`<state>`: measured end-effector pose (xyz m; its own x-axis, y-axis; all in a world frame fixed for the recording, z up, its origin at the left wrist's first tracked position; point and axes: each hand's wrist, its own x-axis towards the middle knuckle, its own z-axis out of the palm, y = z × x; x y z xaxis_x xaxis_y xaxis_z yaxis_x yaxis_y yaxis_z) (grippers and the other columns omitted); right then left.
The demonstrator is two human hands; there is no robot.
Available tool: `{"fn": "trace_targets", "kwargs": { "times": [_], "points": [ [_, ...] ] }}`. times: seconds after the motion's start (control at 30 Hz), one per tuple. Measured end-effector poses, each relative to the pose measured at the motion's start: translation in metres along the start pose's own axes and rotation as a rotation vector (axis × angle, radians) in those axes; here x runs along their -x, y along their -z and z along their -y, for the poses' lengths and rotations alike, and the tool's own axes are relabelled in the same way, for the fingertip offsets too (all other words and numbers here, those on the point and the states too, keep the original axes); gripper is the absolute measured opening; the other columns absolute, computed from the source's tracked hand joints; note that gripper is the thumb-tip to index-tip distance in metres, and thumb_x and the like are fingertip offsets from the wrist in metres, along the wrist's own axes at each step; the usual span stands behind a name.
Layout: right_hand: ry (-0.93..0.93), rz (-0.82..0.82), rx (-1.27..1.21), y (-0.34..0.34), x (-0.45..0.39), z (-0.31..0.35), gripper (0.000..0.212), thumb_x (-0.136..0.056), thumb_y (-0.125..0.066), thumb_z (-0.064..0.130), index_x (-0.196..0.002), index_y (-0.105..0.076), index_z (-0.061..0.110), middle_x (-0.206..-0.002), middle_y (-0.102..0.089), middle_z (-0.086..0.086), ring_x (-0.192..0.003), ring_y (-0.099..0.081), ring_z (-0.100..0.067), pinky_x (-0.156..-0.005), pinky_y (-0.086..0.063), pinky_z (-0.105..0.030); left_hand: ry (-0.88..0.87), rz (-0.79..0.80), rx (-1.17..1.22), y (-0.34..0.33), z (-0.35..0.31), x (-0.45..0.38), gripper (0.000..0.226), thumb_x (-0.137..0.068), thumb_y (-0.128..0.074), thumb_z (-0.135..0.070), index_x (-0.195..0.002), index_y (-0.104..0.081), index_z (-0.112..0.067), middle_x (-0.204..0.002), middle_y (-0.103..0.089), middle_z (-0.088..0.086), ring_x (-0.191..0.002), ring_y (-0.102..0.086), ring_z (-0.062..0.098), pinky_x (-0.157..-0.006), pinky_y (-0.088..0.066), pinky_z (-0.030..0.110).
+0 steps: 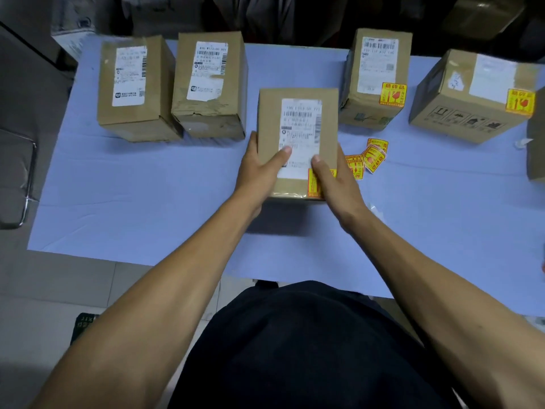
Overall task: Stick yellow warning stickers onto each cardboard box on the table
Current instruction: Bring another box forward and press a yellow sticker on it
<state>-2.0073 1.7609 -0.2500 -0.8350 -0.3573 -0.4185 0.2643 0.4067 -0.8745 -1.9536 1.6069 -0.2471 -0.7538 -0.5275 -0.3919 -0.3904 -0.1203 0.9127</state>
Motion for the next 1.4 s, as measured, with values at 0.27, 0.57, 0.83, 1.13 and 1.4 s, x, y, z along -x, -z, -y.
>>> {"fn": "trace_targets", "kwargs": {
  "times": [0.27, 0.57, 0.83, 1.13, 1.4],
  "points": [
    [0.094, -0.016, -0.013, 0.011, -0.090, 0.077, 0.062, -0.088, -0.051, 0.060, -0.143, -0.045, 0.031, -0.129, -0.063, 0.016, -0.119, -0.058, -0.004, -0.107, -0.045, -0.035, -0.079, -0.008, -0.015, -0.004, -0.075, -0.096, 0.052, -0.084, -0.072, -0.032, -0.130, -0.054, -0.015, -0.117, -0.071, -0.002, -0.104, -0.069, 0.011, -0.097, -0.055, 0.037],
    [-0.098, -0.026, 0.024, -0.008, -0.155, 0.067, 0.096, -0.075, -0.048, 0.072, -0.155, -0.030, 0.022, -0.153, -0.047, 0.004, -0.138, -0.045, -0.016, -0.116, -0.035, -0.041, 0.057, 0.009, -0.078, -0.009, -0.052, -0.167, 0.051, -0.089, -0.070, -0.030, -0.135, -0.052, -0.016, -0.120, -0.070, -0.002, -0.104, -0.068, 0.010, -0.089, -0.055, 0.028],
    [-0.118, -0.104, 0.031, -0.012, -0.198, 0.061, 0.084, -0.082, -0.050, 0.067, -0.152, -0.037, 0.022, -0.147, -0.054, 0.004, -0.133, -0.051, -0.014, -0.114, -0.039, -0.040, 0.057, -0.011, -0.117, -0.020, -0.045, -0.210, 0.049, -0.085, -0.069, -0.037, -0.129, -0.055, -0.021, -0.113, -0.072, -0.009, -0.102, -0.068, 0.006, -0.093, -0.055, 0.032],
    [-0.142, -0.077, 0.185, -0.004, -0.207, 0.074, 0.078, -0.089, -0.048, 0.064, -0.153, -0.033, 0.023, -0.149, -0.052, 0.003, -0.135, -0.049, -0.019, -0.114, -0.037, -0.040, 0.052, 0.010, -0.268, -0.019, -0.063, -0.219, 0.053, -0.087, -0.067, -0.044, -0.132, -0.053, -0.020, -0.120, -0.069, -0.007, -0.109, -0.065, 0.013, -0.099, -0.051, 0.037],
    [0.363, -0.165, 0.875, 0.011, -0.172, 0.123, 0.064, -0.100, -0.050, 0.038, -0.152, -0.032, 0.005, -0.155, -0.037, -0.019, -0.144, -0.032, -0.035, -0.114, -0.027, -0.039, -0.375, -0.018, -1.048, 0.010, -0.112, -0.184, 0.070, -0.094, -0.053, -0.041, -0.155, -0.026, -0.018, -0.163, -0.024, 0.013, -0.150, -0.020, 0.034, -0.118, -0.025, 0.046]
  ]
}}
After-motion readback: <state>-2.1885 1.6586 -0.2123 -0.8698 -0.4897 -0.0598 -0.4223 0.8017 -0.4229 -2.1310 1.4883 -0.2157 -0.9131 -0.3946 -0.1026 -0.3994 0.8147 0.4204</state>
